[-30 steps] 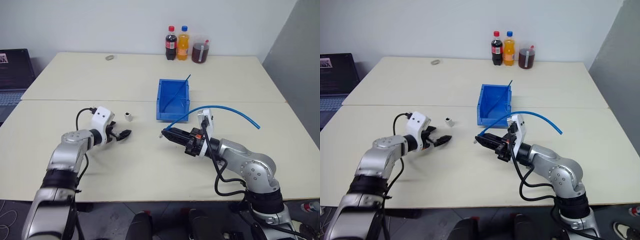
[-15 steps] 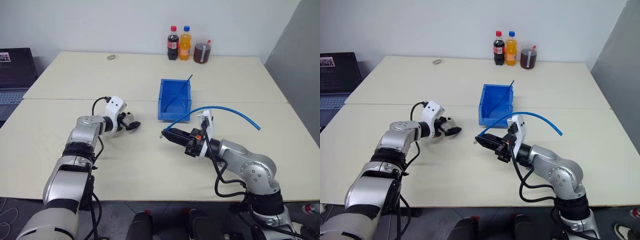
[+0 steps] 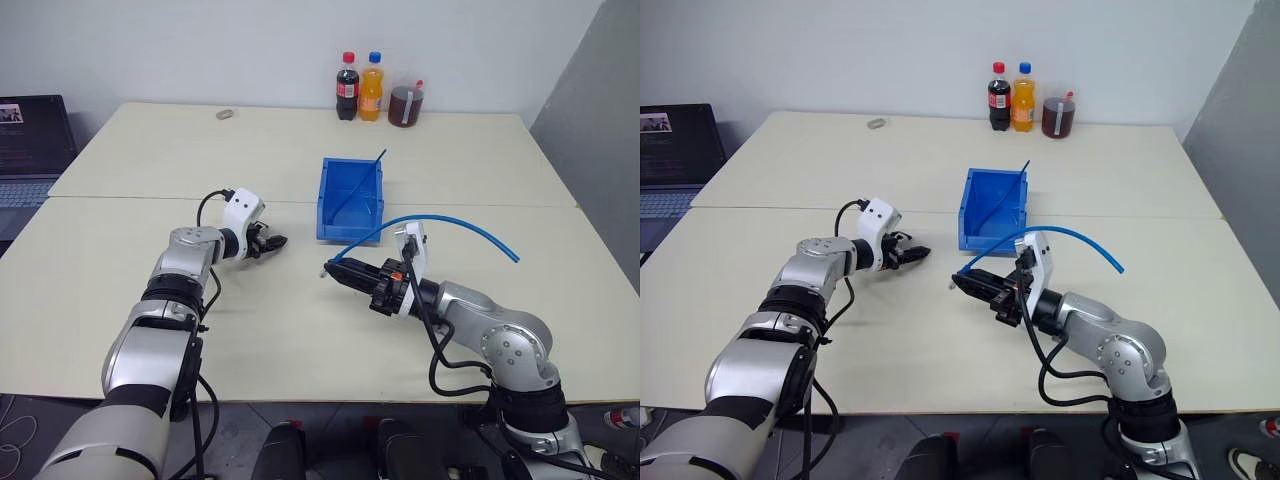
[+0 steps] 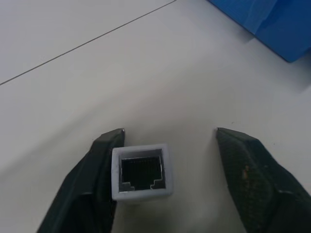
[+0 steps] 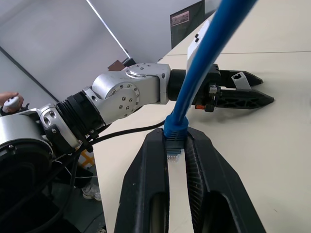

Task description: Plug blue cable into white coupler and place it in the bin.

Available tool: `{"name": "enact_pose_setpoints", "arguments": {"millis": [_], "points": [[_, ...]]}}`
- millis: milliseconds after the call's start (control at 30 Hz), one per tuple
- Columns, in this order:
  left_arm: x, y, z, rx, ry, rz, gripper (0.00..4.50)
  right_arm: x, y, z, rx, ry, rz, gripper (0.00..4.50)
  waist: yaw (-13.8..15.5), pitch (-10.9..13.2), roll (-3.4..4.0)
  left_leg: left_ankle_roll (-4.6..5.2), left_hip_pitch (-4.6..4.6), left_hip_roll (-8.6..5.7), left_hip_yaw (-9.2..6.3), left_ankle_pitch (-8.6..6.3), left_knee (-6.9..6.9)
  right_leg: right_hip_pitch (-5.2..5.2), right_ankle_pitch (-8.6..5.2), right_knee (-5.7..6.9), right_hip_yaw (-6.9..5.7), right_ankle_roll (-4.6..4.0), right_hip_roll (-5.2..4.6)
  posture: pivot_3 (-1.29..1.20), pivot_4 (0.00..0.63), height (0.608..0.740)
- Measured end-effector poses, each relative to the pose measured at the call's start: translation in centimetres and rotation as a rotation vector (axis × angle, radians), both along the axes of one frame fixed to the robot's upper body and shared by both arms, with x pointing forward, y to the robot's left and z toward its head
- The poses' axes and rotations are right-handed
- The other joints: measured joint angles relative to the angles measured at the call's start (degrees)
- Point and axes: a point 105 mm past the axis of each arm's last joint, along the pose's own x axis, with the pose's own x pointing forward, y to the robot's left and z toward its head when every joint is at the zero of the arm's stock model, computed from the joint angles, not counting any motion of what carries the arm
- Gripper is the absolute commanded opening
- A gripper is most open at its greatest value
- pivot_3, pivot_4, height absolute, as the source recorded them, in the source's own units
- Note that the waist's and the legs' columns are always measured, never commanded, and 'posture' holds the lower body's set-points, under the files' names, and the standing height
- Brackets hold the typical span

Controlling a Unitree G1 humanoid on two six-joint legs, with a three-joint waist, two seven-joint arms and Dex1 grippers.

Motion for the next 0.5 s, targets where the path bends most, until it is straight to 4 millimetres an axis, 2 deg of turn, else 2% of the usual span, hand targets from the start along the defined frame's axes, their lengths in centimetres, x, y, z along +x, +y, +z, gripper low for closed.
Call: {"name": "enact_pose_setpoints", "arguments": {"millis": [200, 500], "points": [[0.12, 0.33, 0.00, -0.007, -0.003, 0.023, 0.87, -0.04, 0.05, -0.04, -0.001, 0.001, 0.002, 0.18, -0.02, 0.00, 0.00, 0.00, 0.00, 0.00, 0.00, 0.00, 0.00, 0.00, 0.00, 0.00, 0.00, 0.00, 0.00, 0.00, 0.150, 0.740], [-0.47, 0.31, -0.20, -0.012, -0.022, -0.015, 0.82, -0.21, -0.09, -0.13, -0.010, -0.004, 0.000, 0.18, -0.04, -0.01, 0.00, 0.00, 0.01, 0.00, 0.02, 0.00, 0.00, 0.00, 0.15, 0.02, 0.02, -0.25, 0.00, 0.00, 0.150, 0.740]]}}
